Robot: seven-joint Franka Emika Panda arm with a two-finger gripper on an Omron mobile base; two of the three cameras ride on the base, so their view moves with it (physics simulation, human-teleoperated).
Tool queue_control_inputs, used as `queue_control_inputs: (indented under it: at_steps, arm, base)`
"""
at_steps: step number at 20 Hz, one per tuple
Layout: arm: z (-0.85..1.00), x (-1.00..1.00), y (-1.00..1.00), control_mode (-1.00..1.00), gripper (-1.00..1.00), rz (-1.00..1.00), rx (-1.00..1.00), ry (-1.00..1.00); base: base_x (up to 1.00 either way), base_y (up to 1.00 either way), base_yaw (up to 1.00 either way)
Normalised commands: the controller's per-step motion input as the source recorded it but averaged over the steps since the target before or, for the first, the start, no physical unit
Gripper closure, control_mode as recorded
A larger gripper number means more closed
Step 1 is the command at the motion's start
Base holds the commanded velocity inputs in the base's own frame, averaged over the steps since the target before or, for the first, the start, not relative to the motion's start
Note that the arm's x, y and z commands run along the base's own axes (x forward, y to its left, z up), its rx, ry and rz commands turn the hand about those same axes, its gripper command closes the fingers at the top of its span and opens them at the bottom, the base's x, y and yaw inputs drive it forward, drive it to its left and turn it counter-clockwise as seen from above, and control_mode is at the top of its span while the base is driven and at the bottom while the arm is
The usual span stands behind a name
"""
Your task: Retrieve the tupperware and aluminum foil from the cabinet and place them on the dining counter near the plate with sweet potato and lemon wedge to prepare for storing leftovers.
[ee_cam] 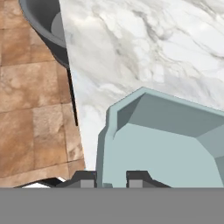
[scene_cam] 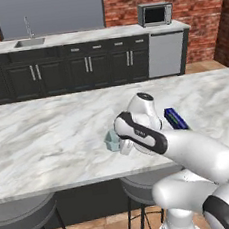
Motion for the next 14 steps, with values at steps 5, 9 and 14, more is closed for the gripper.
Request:
queue_control_inputs:
  at_steps: [5,9,14]
  arm:
    - [-0.52,0.4,-0.01,-1.0,1.0,0.02,0.0,0.01]
    - [-0.47,0.36,0.0,-1.0,1.0,0.06,0.0,0.0]
    - [-0.41,0.27,0.0,-1.0,1.0,0.08,0.0,0.0]
  base:
    - [0.0,0.0,0.0]
    - [0.0,0.0,0.0]
    - [0.0,0.0,0.0]
